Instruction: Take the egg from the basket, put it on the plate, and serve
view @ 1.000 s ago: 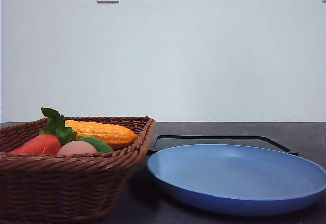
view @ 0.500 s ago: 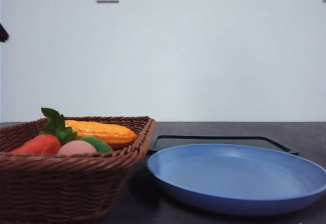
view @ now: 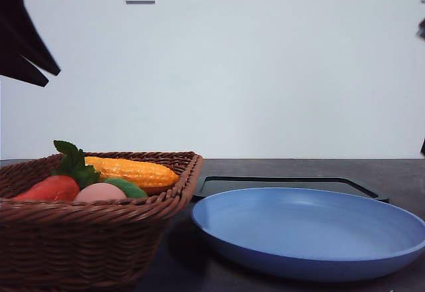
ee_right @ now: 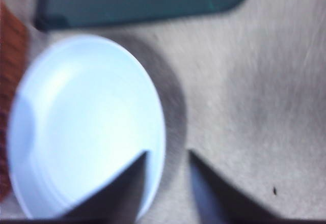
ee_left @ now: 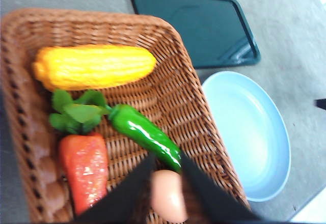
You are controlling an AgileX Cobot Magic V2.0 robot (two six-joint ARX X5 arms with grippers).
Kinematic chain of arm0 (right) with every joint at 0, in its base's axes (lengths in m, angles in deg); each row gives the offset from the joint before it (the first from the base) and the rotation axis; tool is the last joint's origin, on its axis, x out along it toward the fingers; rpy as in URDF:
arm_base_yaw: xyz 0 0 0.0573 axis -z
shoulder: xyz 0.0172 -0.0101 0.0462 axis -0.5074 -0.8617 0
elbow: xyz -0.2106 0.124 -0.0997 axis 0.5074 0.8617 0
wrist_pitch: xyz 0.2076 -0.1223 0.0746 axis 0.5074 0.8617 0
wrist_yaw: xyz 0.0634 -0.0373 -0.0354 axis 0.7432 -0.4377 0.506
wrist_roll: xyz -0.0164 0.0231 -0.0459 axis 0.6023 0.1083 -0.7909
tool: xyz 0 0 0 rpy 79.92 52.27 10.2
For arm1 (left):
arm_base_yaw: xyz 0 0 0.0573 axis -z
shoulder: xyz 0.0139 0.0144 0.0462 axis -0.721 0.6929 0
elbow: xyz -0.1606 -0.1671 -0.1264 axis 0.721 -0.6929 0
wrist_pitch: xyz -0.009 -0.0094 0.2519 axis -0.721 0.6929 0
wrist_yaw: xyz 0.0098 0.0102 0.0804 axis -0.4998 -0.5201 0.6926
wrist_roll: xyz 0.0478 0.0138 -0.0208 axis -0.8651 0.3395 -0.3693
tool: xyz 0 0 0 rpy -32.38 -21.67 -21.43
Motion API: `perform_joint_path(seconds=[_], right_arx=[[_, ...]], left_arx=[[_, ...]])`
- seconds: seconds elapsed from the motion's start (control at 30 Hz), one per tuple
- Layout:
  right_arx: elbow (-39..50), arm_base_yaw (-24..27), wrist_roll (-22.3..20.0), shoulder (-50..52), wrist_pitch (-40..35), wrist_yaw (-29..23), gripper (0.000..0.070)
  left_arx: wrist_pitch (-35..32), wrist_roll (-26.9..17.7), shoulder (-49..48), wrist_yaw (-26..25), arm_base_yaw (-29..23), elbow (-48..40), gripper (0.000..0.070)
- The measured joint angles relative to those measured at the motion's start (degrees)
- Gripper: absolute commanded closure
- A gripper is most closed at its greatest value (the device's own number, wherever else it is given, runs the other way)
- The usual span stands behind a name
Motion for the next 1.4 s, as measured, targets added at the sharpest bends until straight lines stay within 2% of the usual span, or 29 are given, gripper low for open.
perform_joint_path(seconds=[0.07,0.33,0.5,0.63,0.87,0.93,1.13,1.27,1.4], right_arx=[[0.00,-0.73,-0.35,-2.13,-0.06,-0.01,0.0419],[0.00,-4.81,-1.01,-8.96,-4.37,0.03,0.0420],[0.00,-6.60,-1.03,-13.35,-7.08,0.05,0.0434],[0.00,-7.22,-1.01,-16.49,-8.88,0.03,0.0501],[0.00,-7.37,-1.01,-18.44,-10.21,1.52,0.0672],[0.00,-7.37,-1.01,-18.44,-10.21,1.49,0.0699],[0.00,-7.37,-0.97,-18.44,-10.23,1.52,0.0700],[0.00,-6.99,-0.84,-18.08,-9.78,1.52,0.0700],[0.00,-5.50,-0.84,-15.01,-7.32,1.41,0.0700]], left_arx=[[-0.44,0.39,0.04,-0.01,0.42,0.00,0.0440],[-1.55,2.07,0.05,-0.02,1.57,0.00,0.0429],[-1.53,2.72,0.05,-0.04,2.22,0.00,0.0372],[-1.38,2.97,0.05,-0.04,2.37,0.00,0.0372],[-1.34,2.97,0.05,-0.04,2.37,0.00,0.0372],[-1.36,2.97,0.05,-0.04,2.37,0.00,0.0372],[-1.36,2.97,0.05,-0.04,2.37,0.00,0.0369],[-1.34,2.97,0.05,-0.04,3.12,0.00,0.0280],[-1.33,3.17,0.05,-0.04,4.83,0.00,0.0269]])
